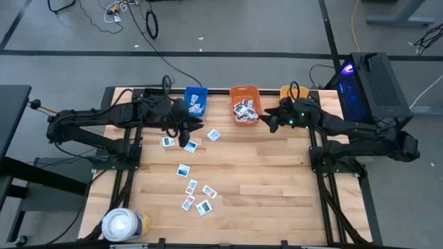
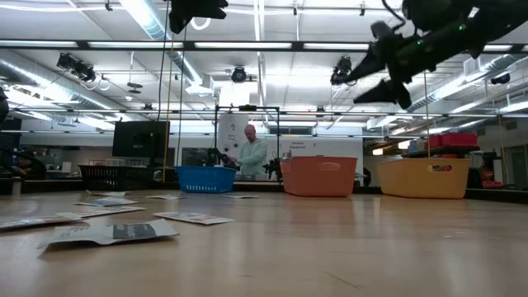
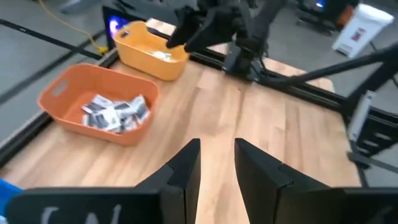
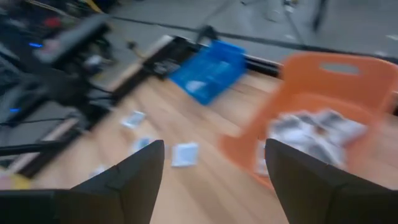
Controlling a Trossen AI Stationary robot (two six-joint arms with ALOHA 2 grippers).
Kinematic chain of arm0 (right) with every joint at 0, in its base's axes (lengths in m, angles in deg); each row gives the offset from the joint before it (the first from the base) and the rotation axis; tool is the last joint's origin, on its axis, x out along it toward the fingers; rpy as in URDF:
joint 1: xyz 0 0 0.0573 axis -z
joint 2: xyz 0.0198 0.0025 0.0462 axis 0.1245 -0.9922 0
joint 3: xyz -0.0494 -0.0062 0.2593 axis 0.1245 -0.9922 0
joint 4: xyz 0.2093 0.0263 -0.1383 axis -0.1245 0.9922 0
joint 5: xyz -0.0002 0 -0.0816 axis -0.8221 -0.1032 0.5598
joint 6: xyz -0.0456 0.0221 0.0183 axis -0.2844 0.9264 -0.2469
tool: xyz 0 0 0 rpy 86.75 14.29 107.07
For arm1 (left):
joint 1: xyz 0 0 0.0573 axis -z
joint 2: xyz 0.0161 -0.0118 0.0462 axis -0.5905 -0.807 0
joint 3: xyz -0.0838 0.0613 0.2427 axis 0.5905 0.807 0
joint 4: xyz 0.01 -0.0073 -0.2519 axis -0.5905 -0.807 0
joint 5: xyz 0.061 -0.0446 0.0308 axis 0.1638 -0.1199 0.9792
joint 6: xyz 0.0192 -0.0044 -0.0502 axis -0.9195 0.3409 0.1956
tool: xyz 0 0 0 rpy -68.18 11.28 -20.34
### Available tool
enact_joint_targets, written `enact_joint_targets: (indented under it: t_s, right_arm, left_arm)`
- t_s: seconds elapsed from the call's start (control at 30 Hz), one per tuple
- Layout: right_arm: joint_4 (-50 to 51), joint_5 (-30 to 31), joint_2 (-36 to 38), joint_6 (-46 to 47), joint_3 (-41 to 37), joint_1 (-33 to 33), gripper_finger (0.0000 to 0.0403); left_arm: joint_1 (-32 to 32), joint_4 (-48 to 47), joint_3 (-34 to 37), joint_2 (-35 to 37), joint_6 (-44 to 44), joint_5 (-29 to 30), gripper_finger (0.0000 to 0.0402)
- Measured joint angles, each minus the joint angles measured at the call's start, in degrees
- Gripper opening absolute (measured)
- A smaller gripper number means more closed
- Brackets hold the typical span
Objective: Pick & Place First Aid Supplies
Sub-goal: Put the alcohol pad into the black bin
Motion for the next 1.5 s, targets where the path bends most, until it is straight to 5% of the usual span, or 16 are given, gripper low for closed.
enact_joint_targets:
  t_s: [0.37,0.8,1.17,1.5]
  right_arm:
    - [-4.37,8.56,-0.16,2.84,0.00,-11.99,0.0278]
    - [-4.97,10.71,-5.48,9.81,0.00,-20.56,0.0278]
    - [-10.58,14.62,-12.24,11.58,0.00,-25.77,0.0278]
    - [-14.92,14.13,-16.99,13.17,0.00,-27.47,0.0278]
  left_arm:
    - [4.61,-3.94,0.00,0.00,-3.04,-4.00,0.0103]
    - [17.87,-19.39,0.00,-0.02,-1.04,-3.94,0.0103]
    - [25.28,-30.33,0.01,-0.02,8.26,4.78,0.0103]
    - [25.77,-28.04,0.02,-0.62,16.02,6.23,0.0109]
